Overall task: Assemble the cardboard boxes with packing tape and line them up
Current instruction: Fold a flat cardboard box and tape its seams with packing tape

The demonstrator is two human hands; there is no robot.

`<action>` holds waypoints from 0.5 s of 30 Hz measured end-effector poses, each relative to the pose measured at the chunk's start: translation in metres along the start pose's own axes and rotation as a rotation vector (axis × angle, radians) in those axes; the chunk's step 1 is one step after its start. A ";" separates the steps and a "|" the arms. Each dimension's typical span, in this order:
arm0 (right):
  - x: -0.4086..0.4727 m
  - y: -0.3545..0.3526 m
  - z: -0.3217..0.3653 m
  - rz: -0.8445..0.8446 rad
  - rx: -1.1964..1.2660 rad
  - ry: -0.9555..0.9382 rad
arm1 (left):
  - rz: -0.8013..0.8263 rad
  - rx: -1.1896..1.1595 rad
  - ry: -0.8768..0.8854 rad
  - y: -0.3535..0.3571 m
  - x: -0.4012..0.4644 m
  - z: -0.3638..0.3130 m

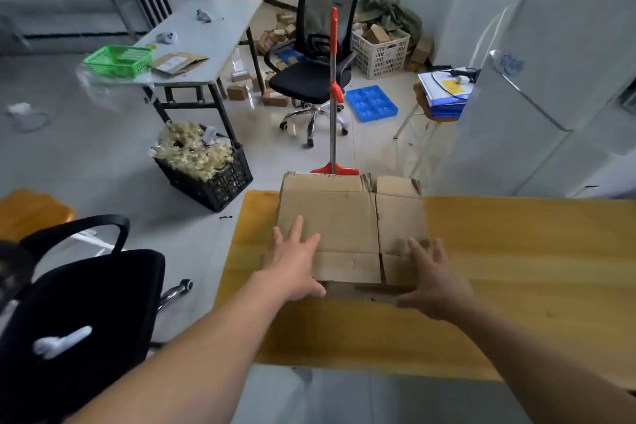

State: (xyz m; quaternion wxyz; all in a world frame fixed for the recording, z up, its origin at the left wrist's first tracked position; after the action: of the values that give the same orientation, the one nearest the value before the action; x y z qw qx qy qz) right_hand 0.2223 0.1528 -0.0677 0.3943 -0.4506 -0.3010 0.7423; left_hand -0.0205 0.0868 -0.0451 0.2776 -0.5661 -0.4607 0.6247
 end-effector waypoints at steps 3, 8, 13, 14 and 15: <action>0.003 0.003 0.001 -0.021 0.015 -0.048 | 0.011 -0.041 -0.062 0.010 0.005 0.006; 0.009 0.002 -0.004 -0.097 0.037 -0.047 | -0.049 -0.087 -0.116 0.014 0.009 0.013; 0.006 -0.005 -0.005 -0.128 0.091 -0.029 | -0.051 -0.153 -0.121 0.017 0.005 0.012; 0.005 -0.006 -0.004 -0.131 0.086 -0.033 | -0.048 -0.150 -0.122 0.018 0.003 0.013; 0.004 -0.006 -0.004 -0.132 0.078 -0.034 | -0.053 -0.155 -0.125 0.019 0.002 0.013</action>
State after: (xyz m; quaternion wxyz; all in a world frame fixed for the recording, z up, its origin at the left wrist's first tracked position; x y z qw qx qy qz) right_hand 0.2270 0.1601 -0.0664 0.4547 -0.4014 -0.3074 0.7333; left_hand -0.0306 0.0774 -0.0637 0.2204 -0.5335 -0.5389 0.6135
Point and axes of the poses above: each hand's wrist, its own x-axis towards the middle knuckle, its own y-axis out of the palm, z = x × y, the point moved 10 cm from there along x, towards the middle knuckle, and after that the axes turned 10 degrees about x, right-handed, at the moved point
